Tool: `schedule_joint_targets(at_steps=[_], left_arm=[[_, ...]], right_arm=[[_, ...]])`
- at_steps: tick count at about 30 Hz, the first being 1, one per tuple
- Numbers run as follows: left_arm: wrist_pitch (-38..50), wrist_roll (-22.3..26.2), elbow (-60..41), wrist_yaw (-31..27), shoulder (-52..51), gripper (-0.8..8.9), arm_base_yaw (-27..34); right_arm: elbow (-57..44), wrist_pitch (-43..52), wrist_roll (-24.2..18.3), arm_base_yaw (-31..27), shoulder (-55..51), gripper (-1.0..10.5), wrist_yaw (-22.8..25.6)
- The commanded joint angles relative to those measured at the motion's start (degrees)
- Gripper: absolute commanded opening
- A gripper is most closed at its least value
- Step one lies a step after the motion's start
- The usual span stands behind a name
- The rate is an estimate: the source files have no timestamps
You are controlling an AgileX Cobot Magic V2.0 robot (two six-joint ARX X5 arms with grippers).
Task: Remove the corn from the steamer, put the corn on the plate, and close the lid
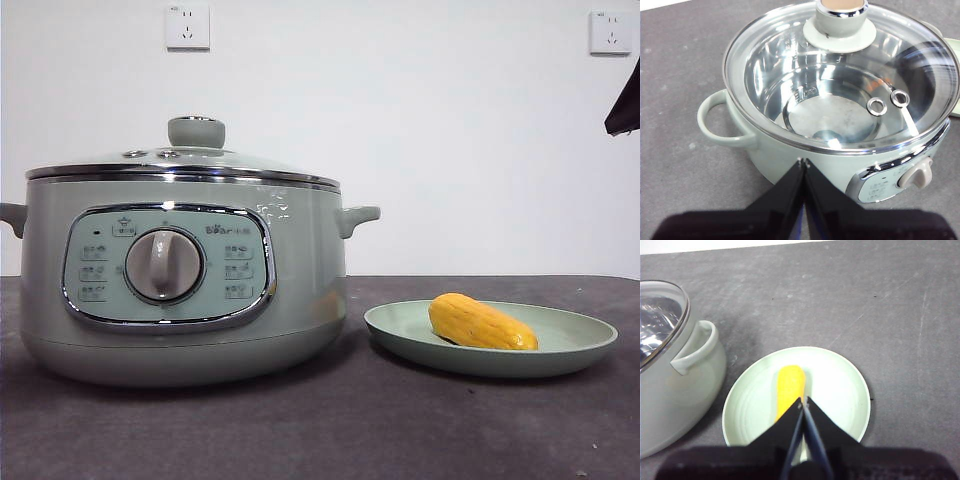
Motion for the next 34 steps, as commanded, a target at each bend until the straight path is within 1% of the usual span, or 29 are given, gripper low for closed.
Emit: schedule_joint_targets(at_steps=[1,2,3,5,9,13,14,16,19,22,24,30,34], left_arm=[[0.2,-0.5,-0.2,0.0,-0.2,-0.03,-0.2],[-0.4,0.7,-0.1,-0.1,-0.7,-0.03,-0.2],[-1.4,3.4,-0.1,-1.1,-2.3,-0.03,0.3],[-2.1,5.5,-0.1,-1.6,-5.6,-0.03,2.2],[1.7,5.9,-1.3,-1.2,-13.4,-0.03,9.0],[9.0,5.9,-7.0,-1.0,-21.4,-0.01,17.8],[10.3,5.9,-8.8,-0.4,-23.0,-0.01,19.7],[13.2,5.9,-13.2,3.2,-26.4,-0.01,23.7],[16.7,5.9,-19.2,7.7,-29.5,-0.01,28.2],[18.9,5.7,-23.6,11.9,-29.4,-0.01,30.8],[19.2,5.7,-25.6,13.2,-29.4,-0.01,31.8],[19.1,5.6,-30.2,13.4,-29.4,-0.01,33.1],[19.4,5.5,-30.6,13.5,-29.4,-0.01,33.1]], right_arm=[[-0.3,0.5,0.5,0.0,-0.1,0.0,0.1],[-0.3,0.5,0.5,0.0,-0.1,0.0,0.2],[-0.3,0.5,0.5,0.0,-0.1,0.0,0.2],[-0.3,0.4,0.5,0.0,-0.1,0.0,0.2],[-0.3,0.4,0.5,0.0,-0.1,0.0,0.1],[-0.3,0.4,0.5,0.0,-0.1,0.0,0.2],[-0.3,0.4,0.5,0.0,-0.1,0.0,0.2],[-0.3,0.4,0.5,0.0,-0.1,0.0,0.1],[-0.3,0.4,0.5,0.0,-0.1,0.0,0.2],[-0.3,0.4,0.5,0.0,-0.1,0.0,0.1],[-0.3,0.4,0.5,0.0,-0.1,0.0,0.1],[-0.3,0.3,0.5,0.0,-0.1,0.0,0.2],[-0.3,0.3,0.5,0.0,-0.1,0.0,0.2]])
